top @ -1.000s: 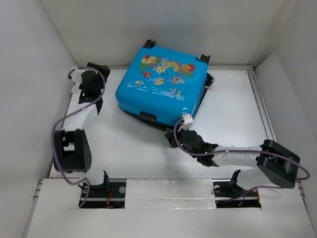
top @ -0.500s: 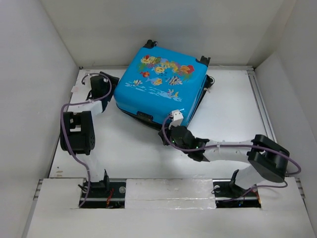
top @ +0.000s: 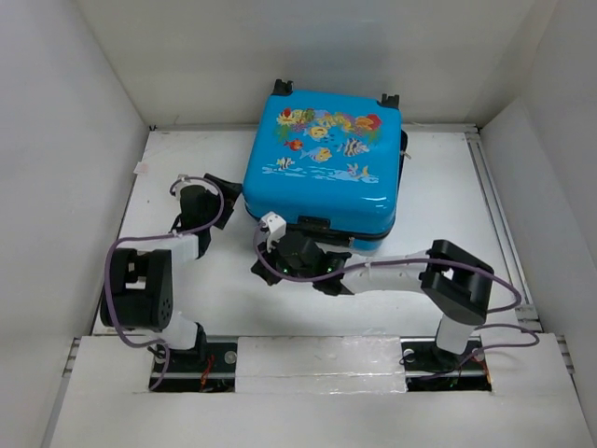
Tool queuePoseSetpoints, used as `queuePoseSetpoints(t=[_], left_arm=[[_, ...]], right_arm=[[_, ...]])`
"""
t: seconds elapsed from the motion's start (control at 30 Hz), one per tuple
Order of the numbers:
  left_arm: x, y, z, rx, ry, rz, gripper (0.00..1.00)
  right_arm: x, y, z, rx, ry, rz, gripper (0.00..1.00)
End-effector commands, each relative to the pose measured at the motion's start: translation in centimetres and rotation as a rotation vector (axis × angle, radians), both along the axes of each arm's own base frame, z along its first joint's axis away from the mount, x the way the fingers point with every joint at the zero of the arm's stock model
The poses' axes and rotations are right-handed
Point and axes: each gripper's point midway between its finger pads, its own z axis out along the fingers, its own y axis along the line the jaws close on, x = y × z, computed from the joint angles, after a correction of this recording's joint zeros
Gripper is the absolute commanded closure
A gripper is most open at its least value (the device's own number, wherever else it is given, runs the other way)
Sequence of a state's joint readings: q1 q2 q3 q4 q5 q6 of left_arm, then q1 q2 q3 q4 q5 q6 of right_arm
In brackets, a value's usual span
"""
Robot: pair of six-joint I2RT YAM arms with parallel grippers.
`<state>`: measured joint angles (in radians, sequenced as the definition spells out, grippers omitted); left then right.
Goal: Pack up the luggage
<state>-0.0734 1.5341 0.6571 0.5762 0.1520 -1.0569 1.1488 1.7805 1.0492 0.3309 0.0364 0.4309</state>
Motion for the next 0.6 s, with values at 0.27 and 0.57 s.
queuePoseSetpoints(t=[0.27,0.57], left_arm=[[-1.8,1.3,4.6,0.080,-0.160,0.074,0.13],[4.8,5.2,12.2,0.157,-0.237,0.262,0.13]], right_arm=[[6.1,-19.8,10.2,0.173,-0.093,-0.501,0.48],[17.3,-43.0,14.1,0.220,-0.128,-1.162,1.00]])
